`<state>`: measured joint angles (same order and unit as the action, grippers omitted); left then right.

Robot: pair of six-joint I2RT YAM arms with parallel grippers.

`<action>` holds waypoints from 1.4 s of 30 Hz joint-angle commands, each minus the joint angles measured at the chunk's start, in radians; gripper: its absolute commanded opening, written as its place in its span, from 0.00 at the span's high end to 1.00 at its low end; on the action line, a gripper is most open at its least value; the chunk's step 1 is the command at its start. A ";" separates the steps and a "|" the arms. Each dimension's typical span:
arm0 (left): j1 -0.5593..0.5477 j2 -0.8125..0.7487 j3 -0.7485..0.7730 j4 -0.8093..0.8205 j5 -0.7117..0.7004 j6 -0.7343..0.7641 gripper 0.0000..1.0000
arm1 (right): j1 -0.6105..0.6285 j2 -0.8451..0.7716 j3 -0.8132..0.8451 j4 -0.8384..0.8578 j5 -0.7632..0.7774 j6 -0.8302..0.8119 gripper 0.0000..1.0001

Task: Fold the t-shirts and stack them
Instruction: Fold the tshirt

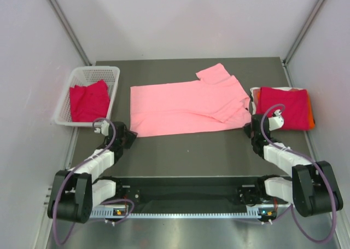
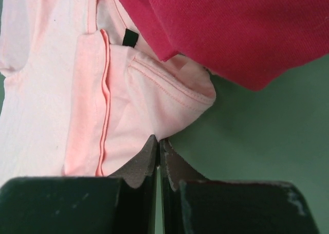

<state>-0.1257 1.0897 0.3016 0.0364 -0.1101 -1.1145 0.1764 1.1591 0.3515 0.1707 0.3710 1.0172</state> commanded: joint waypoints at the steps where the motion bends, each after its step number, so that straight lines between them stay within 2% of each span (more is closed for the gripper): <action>1: -0.014 0.048 0.040 0.071 -0.037 -0.019 0.63 | 0.015 -0.032 -0.009 0.050 0.014 -0.019 1.00; 3: -0.017 0.076 0.048 0.069 -0.042 -0.015 0.68 | 0.021 -0.039 -0.019 0.056 0.017 -0.019 1.00; 6: -0.028 0.098 0.054 0.057 -0.060 -0.018 0.83 | 0.029 -0.052 -0.023 0.055 0.032 -0.016 1.00; 8: -0.037 0.099 0.050 0.054 -0.068 -0.019 1.00 | 0.031 -0.058 -0.025 0.055 0.036 -0.019 1.00; 14: -0.038 0.082 0.063 0.011 -0.091 -0.012 1.00 | 0.037 -0.065 0.000 0.014 0.058 -0.019 1.00; 19: -0.037 0.087 0.154 -0.067 -0.111 -0.008 1.00 | 0.038 -0.035 0.102 -0.158 0.100 0.001 1.00; 21: -0.028 0.104 0.194 -0.101 -0.085 -0.016 1.00 | 0.037 -0.030 0.173 -0.221 0.109 0.004 1.00; 28: 0.055 0.087 0.523 -0.324 -0.046 0.053 1.00 | 0.043 -0.073 0.533 -0.465 0.127 -0.055 1.00; 31: 0.063 0.049 0.513 -0.362 -0.022 0.068 1.00 | 0.051 -0.122 0.503 -0.533 0.123 -0.046 1.00; 32: 0.066 0.029 0.492 -0.362 -0.016 0.073 1.00 | 0.051 -0.133 0.445 -0.551 0.117 -0.017 1.00; 36: 0.069 -0.031 0.293 -0.319 0.026 0.065 1.00 | 0.064 -0.188 0.279 -0.586 0.042 0.029 1.00; 42: 0.069 -0.148 0.148 -0.334 0.055 0.096 1.00 | 0.080 -0.298 0.115 -0.654 0.031 0.060 1.00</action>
<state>-0.0631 1.0096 0.4690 -0.2855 -0.0685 -1.0519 0.2409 0.9390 0.4847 -0.4271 0.3988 1.0496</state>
